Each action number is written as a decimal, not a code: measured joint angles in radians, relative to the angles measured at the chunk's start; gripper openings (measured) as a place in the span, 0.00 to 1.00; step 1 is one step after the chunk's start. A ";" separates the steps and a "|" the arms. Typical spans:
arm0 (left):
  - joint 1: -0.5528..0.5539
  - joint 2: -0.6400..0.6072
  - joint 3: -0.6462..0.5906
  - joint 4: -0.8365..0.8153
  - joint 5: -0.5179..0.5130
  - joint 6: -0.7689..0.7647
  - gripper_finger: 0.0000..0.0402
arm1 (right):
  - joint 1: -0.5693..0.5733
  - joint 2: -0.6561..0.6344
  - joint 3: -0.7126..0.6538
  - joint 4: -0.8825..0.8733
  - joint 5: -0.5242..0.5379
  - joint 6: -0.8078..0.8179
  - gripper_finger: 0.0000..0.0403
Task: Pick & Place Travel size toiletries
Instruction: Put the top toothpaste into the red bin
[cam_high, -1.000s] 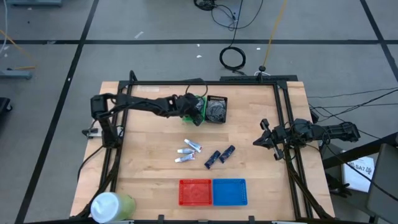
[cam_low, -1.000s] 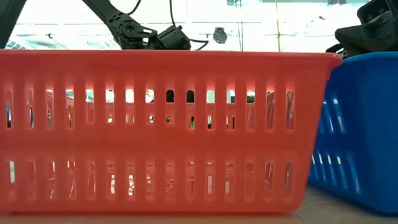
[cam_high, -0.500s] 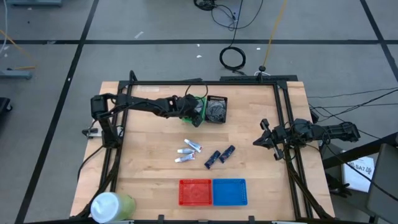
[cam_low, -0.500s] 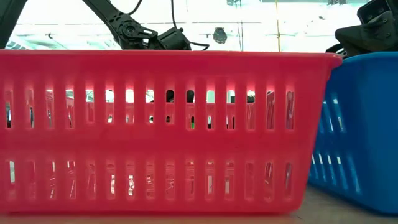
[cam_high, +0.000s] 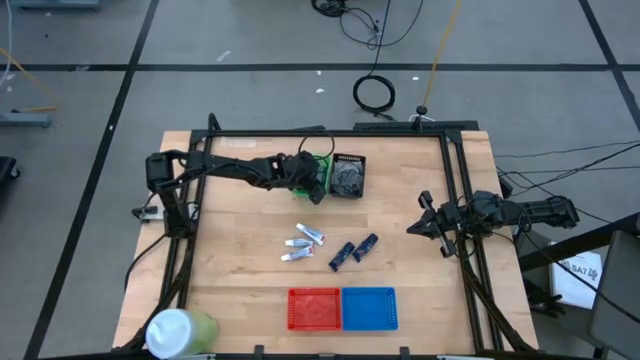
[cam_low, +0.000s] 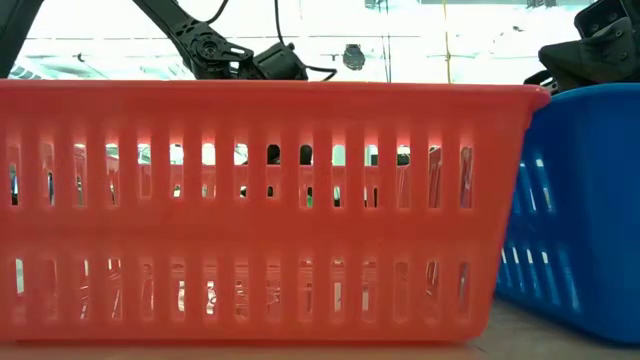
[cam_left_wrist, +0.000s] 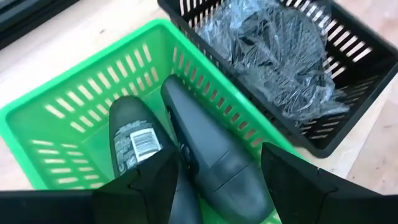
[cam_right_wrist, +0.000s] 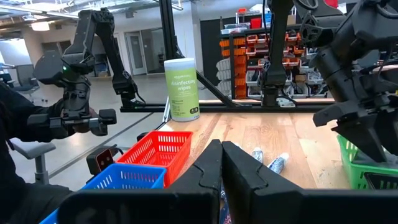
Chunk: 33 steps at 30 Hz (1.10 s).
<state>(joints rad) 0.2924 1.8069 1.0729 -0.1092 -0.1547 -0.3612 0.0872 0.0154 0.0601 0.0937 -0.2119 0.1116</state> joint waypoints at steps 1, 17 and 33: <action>0.000 0.000 0.000 0.004 0.000 0.000 0.55 | 0.000 0.000 0.000 0.000 0.000 0.000 0.00; -0.046 -0.205 0.000 -0.064 0.420 0.071 0.53 | 0.000 0.000 0.000 0.000 0.001 0.000 0.00; -0.280 -0.284 0.002 -0.249 0.405 0.071 0.51 | 0.000 0.000 0.000 0.001 0.000 0.000 0.00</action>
<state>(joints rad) 0.0123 1.5225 1.0750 -0.3577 0.2503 -0.2907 0.0872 0.0154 0.0601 0.0944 -0.2117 0.1113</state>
